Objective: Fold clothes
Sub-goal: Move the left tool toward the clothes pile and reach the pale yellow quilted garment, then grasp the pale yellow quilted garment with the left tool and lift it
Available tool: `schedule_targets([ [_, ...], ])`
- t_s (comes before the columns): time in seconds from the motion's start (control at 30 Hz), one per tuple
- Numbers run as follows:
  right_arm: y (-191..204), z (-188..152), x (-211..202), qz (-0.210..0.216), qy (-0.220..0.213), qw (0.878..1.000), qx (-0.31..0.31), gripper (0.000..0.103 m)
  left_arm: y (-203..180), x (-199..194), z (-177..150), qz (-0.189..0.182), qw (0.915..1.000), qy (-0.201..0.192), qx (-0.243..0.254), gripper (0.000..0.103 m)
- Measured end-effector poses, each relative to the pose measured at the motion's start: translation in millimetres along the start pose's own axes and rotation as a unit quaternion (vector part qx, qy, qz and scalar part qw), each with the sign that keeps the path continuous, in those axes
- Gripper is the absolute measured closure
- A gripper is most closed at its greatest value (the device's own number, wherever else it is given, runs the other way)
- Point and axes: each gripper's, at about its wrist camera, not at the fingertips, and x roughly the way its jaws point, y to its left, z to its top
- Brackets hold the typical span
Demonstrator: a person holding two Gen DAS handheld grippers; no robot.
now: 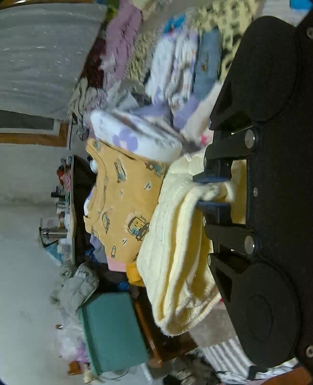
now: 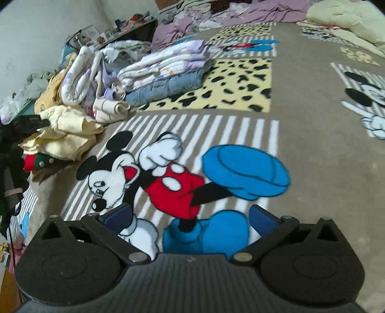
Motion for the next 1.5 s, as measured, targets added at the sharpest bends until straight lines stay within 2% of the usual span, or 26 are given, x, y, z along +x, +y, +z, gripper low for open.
schedule_targets([
  [0.07,-5.4,2.0,-15.6,-0.004,-0.010,1.000,0.001,0.000,-4.2,-29.4,7.0,-0.017,0.9997,-0.012,0.016,0.103],
  [0.23,-27.4,22.0,-81.0,-0.012,-0.077,0.997,0.016,0.000,-28.6,-116.1,31.1,-0.085,0.9935,-0.062,0.043,0.103],
  [0.3,-38.4,31.8,-113.4,-0.015,-0.110,0.993,0.027,0.000,-32.3,-137.1,44.1,-0.076,0.9928,-0.076,0.054,0.103],
  [0.33,-44.6,36.2,-130.0,-0.017,-0.127,0.991,0.032,0.000,-31.2,-122.7,41.6,-0.067,0.9940,-0.064,0.058,0.100],
  [0.37,-50.8,38.9,-145.7,-0.018,-0.142,0.989,0.034,0.000,-30.1,-108.4,39.1,-0.058,0.9950,-0.051,0.062,0.062],
  [0.4,-56.5,40.5,-160.3,-0.019,-0.156,0.987,0.035,0.000,-29.1,-94.0,36.6,-0.050,0.9958,-0.038,0.067,0.009],
  [0.43,-62.6,40.9,-176.3,-0.022,-0.171,0.984,0.036,0.000,-28.0,-79.7,34.1,-0.041,0.9963,-0.026,0.071,0.003],
  [0.53,-79.9,34.5,-207.5,-0.033,-0.197,0.979,0.037,0.000,-24.9,-36.7,26.6,-0.015,0.9963,0.012,0.083,0.006],
  [0.67,-108.5,26.2,-211.8,-0.055,-0.187,0.980,0.040,0.000,-20.8,20.7,16.5,0.020,0.9928,0.063,0.100,0.006],
  [0.73,-123.0,24.3,-204.6,-0.064,-0.176,0.981,0.049,0.000,-37.2,46.7,5.6,0.054,0.9835,0.067,0.159,0.011],
  [0.77,-127.6,21.5,-195.8,-0.070,-0.169,0.982,0.056,0.000,-42.7,62.9,-3.8,0.077,0.9744,0.078,0.196,0.032],
  [0.8,-131.6,18.5,-186.1,-0.074,-0.161,0.982,0.063,0.000,-41.0,69.3,-5.7,0.093,0.9704,0.080,0.208,0.057],
  [0.83,-136.3,16.4,-178.3,-0.078,-0.154,0.982,0.071,0.000,-39.4,75.6,-7.5,0.108,0.9662,0.083,0.219,0.063],
  [0.87,-139.1,13.0,-171.2,-0.079,-0.147,0.983,0.077,0.000,-36.4,73.1,-5.5,0.103,0.9684,0.083,0.211,0.076],
  [0.9,-140.5,8.5,-164.7,-0.080,-0.138,0.984,0.083,0.000,-34.6,64.3,-1.3,0.093,0.9719,0.076,0.202,0.085],
  [1.03,-138.6,-7.7,-147.9,-0.070,-0.117,0.986,0.093,0.000,-28.7,14.5,20.9,0.040,0.9863,0.038,0.155,0.090],
  [1.07,-132.8,-11.2,-147.6,-0.065,-0.114,0.987,0.092,0.000,-26.7,-9.2,31.9,0.014,0.9907,0.023,0.133,0.090],
  [1.13,-123.4,-17.5,-153.9,-0.056,-0.115,0.988,0.086,0.000,-29.5,-54.7,52.1,-0.035,0.9942,-0.010,0.101,0.090],
  [1.2,-113.8,-23.1,-166.2,-0.049,-0.120,0.989,0.078,0.000,-32.1,-100.6,74.2,-0.099,0.9925,-0.042,0.058,0.090],
  [1.27,-108.4,-26.7,-180.1,-0.044,-0.129,0.988,0.074,0.000,-34.8,-139.3,92.9,-0.170,0.9834,-0.064,0.010,0.091],
  [1.3,-106.7,-27.7,-189.1,-0.042,-0.135,0.987,0.073,0.000,-54.3,-146.8,95.0,-0.169,0.9827,-0.056,0.051,0.090],
  [1.33,-105.5,-29.5,-197.7,-0.041,-0.141,0.986,0.074,0.000,-70.4,-155.9,99.0,-0.178,0.9807,-0.044,0.068,0.090],
  [1.4,-105.3,-30.6,-215.1,-0.039,-0.154,0.984,0.076,0.000,-78.6,-197.4,110.6,-0.267,0.9600,-0.081,0.026,0.090],
  [1.43,-105.6,-32.3,-224.2,-0.039,-0.161,0.983,0.076,0.000,-82.8,-218.2,116.3,-0.310,0.9456,-0.100,0.006,0.090],
  [1.47,-106.1,-35.3,-233.4,-0.042,-0.168,0.982,0.073,0.000,-93.1,-234.6,118.7,-0.338,0.9326,-0.125,0.006,0.090],
  [1.5,-106.6,-38.2,-242.7,-0.045,-0.176,0.981,0.071,0.000,-114.6,-242.3,121.8,-0.337,0.9330,-0.121,0.034,0.090],
])
